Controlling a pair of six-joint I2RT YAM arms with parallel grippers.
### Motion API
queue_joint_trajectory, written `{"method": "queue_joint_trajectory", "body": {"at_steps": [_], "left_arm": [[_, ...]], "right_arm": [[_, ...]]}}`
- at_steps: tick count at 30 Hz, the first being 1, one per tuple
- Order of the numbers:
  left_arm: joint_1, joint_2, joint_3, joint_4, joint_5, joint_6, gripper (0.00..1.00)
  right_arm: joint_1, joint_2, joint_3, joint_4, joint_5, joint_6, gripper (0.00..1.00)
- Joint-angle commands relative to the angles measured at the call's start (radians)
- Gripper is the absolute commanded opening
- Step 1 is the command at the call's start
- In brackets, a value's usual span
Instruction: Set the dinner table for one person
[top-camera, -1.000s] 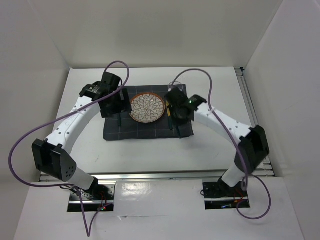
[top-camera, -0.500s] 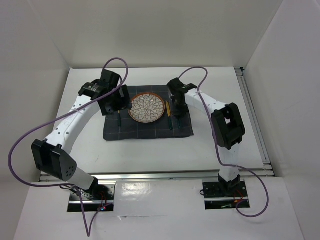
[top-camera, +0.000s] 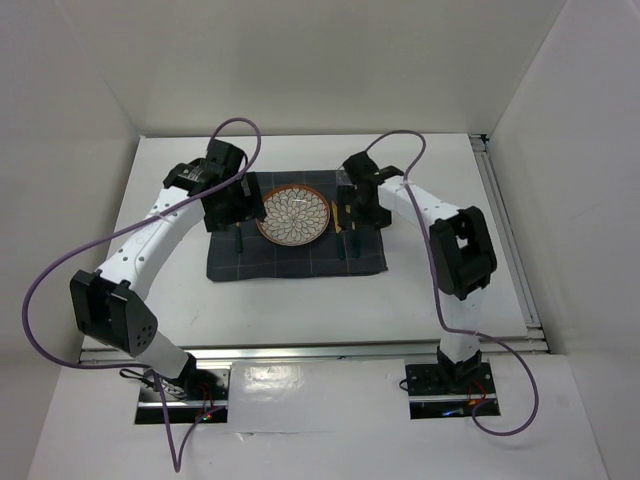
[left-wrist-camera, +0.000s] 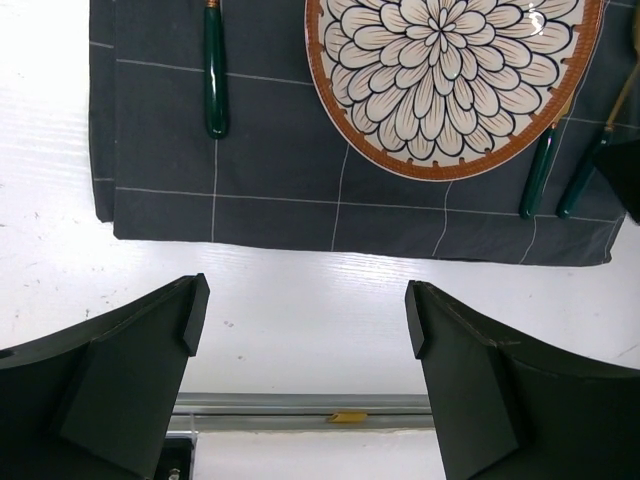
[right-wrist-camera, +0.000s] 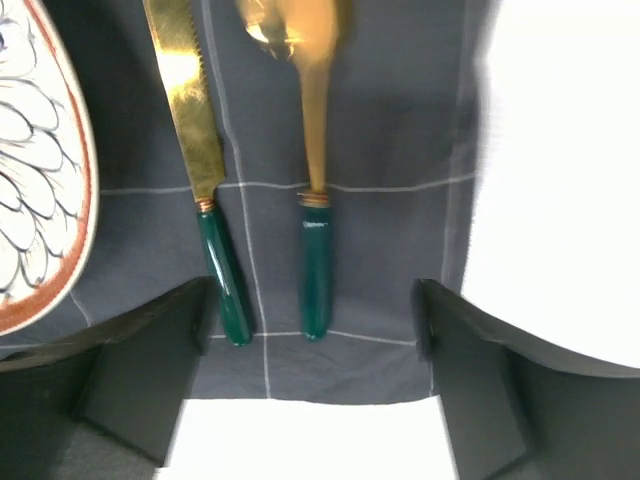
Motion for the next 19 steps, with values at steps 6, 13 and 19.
{"method": "queue_joint_trajectory", "body": {"at_steps": [6, 13, 19], "left_arm": [[-0.004, -0.019, 0.040, -0.006, -0.037, 0.017, 0.99], [0.006, -0.028, 0.051, -0.006, -0.036, 0.035, 0.99], [0.006, -0.039, 0.079, -0.027, -0.047, 0.055, 0.99]], "right_arm": [[-0.261, -0.390, -0.169, -0.005, 0.034, 0.120, 1.00], [-0.465, -0.616, -0.384, 0.035, 0.025, 0.142, 1.00], [-0.554, -0.677, -0.477, 0.038, 0.004, 0.143, 1.00]]}}
